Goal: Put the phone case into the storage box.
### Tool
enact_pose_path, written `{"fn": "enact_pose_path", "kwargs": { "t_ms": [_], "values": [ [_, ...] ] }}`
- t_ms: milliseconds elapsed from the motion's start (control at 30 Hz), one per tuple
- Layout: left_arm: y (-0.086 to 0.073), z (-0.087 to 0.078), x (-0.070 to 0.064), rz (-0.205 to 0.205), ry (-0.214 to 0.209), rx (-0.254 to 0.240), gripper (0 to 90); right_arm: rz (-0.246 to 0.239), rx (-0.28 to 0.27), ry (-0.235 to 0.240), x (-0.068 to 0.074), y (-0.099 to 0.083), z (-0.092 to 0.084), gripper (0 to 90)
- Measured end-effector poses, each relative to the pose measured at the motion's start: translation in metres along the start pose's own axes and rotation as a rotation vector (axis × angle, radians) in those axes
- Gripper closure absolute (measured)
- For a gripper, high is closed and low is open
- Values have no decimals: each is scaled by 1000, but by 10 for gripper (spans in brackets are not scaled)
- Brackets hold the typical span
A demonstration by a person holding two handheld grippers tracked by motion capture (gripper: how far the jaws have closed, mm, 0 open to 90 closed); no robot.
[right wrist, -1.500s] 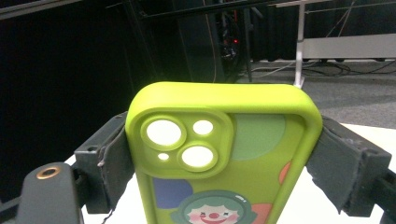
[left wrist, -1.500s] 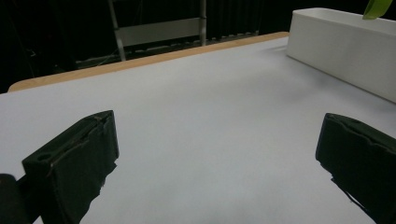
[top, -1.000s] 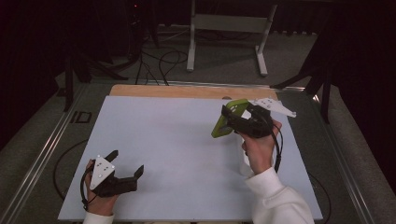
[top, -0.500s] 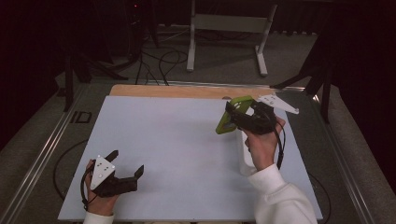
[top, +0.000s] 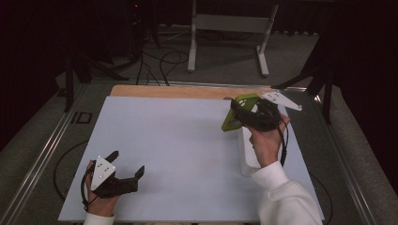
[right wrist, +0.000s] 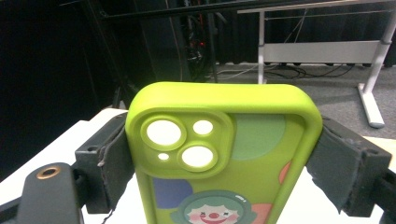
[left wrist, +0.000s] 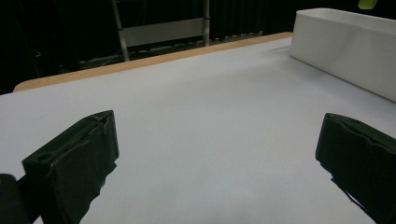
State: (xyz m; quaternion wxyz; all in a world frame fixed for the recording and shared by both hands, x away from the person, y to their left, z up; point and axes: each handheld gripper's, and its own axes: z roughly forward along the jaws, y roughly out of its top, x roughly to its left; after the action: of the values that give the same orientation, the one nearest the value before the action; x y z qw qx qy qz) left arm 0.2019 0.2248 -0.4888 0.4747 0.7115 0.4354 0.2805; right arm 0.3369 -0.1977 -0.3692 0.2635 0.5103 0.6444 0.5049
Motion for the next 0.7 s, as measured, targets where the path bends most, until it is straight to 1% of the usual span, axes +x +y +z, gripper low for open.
{"fn": "enact_pose_path", "kwargs": {
  "t_ms": [233,333,700],
  "values": [
    [0,-1,0,0,3,-1,2,-1,-1,-13,-3,2,2,155],
    [0,-1,0,1,4,-2,2,-9,-1,-26,-4,3,3,155],
    [1,-1,0,1,3,-2,2,-15,-5,-57,-10,5,4,155]
  ]
}}
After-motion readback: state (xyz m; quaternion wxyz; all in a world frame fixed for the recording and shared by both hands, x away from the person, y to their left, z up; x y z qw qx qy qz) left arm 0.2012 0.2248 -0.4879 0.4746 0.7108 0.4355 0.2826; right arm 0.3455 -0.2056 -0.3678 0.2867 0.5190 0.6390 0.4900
